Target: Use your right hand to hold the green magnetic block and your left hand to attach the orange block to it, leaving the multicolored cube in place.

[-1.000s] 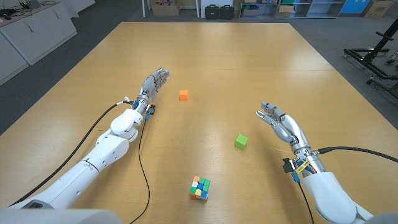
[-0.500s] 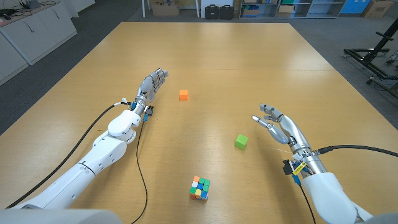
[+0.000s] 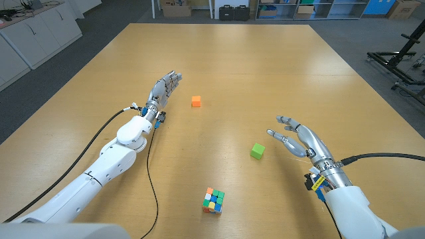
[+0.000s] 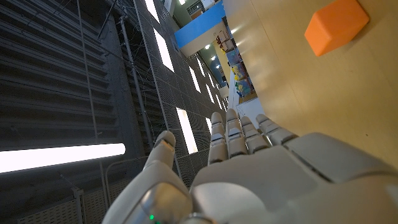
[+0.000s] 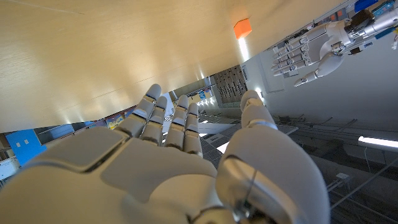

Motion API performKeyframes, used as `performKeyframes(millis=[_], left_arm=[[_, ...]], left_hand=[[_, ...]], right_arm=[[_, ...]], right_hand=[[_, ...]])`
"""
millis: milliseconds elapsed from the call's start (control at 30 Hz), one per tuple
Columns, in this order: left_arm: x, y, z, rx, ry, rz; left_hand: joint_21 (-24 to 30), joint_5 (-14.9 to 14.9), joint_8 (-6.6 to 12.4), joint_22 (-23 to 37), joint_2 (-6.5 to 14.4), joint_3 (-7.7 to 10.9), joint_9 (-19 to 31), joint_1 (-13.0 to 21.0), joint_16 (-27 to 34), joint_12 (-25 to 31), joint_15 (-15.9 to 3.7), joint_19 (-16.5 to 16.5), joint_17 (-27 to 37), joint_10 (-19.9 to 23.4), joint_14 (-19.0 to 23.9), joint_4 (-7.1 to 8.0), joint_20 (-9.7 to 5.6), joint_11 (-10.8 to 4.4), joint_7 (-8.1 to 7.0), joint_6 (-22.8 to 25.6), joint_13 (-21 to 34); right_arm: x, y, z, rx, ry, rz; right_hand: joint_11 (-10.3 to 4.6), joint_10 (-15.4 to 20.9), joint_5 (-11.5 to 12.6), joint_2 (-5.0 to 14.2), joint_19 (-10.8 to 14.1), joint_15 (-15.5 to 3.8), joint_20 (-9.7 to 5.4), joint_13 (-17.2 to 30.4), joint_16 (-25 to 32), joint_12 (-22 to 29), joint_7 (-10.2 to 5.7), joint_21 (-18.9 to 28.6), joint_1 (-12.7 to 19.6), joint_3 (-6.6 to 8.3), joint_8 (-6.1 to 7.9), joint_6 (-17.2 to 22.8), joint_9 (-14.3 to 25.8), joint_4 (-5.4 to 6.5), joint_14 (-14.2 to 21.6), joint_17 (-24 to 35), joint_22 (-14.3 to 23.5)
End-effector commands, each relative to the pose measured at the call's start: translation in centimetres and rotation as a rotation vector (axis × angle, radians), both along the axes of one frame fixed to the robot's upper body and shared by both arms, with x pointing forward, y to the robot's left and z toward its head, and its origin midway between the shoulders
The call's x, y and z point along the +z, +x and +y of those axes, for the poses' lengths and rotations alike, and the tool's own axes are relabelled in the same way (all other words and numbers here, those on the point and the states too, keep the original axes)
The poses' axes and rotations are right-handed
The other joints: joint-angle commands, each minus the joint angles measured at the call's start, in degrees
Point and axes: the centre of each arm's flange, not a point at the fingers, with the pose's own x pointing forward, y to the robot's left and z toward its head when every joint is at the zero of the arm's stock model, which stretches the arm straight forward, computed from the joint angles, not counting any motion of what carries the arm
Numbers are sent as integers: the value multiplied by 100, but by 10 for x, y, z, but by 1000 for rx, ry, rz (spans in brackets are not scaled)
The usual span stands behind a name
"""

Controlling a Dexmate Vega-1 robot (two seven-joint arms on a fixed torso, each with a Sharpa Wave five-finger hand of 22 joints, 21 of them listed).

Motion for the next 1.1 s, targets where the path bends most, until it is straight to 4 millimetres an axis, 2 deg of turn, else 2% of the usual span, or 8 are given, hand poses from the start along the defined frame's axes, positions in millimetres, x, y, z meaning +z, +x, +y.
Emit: performKeyframes(millis=[33,367,600,1100], left_arm=[[2,6,-5,1,6,12],[2,7,-5,0,1,11],[2,4,-6,-3,8,6],[3,-10,-5,5,14,-16]], left_hand=[[-20,26,-8,33,50,49,8,42,-7,-10,-65,34,-4,27,62,13,-264,-15,1,28,8],[-20,26,-8,33,49,49,8,41,-5,-8,-72,37,-3,43,76,13,-261,-8,1,42,-2],[-18,25,-6,33,48,49,9,41,-3,-5,-76,42,-3,60,90,12,-258,-17,16,61,-12],[-20,25,-7,33,47,50,10,40,-5,-5,-74,39,-3,77,100,12,-250,-14,28,84,-29]], right_arm=[[7,-7,5,-60,-91,43],[16,-9,13,-111,-167,92],[21,-8,22,-155,-251,121],[28,-1,28,-156,-306,170]], right_hand=[[-16,-74,58,-14,29,22,8,11,12,-10,-9,-40,79,6,-36,-64,10,59,24,-2,33],[41,-29,59,-57,21,-20,84,11,35,-1,75,-60,97,-16,-54,-69,14,86,91,0,37],[74,-145,60,-85,31,7,136,11,32,-53,86,-68,101,-32,-94,-161,27,103,93,3,40],[21,-117,68,-119,88,-7,171,21,62,-42,62,-62,114,-50,-111,-199,43,116,176,9,42]])
